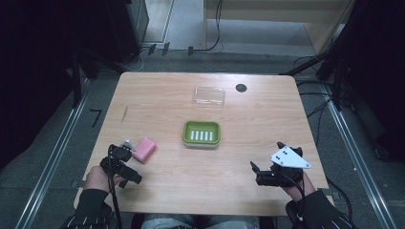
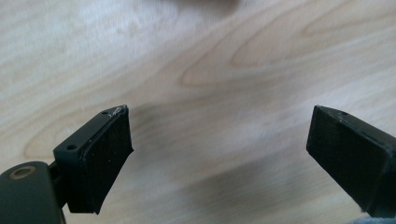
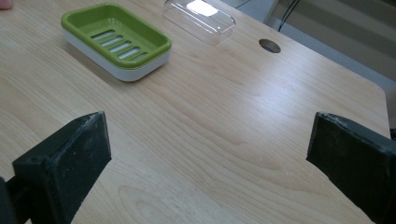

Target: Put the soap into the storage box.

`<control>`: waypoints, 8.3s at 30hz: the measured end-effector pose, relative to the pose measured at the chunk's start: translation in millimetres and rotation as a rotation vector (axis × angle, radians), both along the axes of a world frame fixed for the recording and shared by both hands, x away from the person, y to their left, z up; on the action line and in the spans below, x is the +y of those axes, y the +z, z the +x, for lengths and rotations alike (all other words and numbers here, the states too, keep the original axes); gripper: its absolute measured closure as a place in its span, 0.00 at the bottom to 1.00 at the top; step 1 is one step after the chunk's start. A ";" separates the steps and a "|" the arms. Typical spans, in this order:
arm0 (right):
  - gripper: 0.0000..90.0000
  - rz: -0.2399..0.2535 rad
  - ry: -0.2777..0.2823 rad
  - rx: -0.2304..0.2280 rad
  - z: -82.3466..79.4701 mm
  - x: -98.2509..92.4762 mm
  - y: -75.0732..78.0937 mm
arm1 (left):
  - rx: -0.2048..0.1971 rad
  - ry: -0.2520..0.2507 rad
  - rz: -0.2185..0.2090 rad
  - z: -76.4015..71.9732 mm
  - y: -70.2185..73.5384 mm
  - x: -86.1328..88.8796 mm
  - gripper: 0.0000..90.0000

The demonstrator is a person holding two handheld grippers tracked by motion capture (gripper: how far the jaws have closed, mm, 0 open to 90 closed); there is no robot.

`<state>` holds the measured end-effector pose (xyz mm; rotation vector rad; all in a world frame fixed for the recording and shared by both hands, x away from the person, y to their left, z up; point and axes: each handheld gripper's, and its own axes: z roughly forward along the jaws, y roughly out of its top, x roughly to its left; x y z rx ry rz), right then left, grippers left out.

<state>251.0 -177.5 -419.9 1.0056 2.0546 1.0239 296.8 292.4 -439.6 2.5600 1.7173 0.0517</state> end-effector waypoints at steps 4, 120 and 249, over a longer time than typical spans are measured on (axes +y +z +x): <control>0.00 0.007 -0.009 -0.003 -0.9 -1.8 0.1 | -0.011 -0.009 -0.004 9.9 2.5 -7.3 0.08; 0.00 0.000 -0.003 0.006 -3.2 -5.5 -0.5 | -0.039 -0.133 0.041 84.0 -4.6 -36.4 0.43; 0.00 -0.028 -0.005 0.008 -2.7 -2.4 -2.2 | -0.075 -0.624 0.032 130.2 49.2 -136.2 0.43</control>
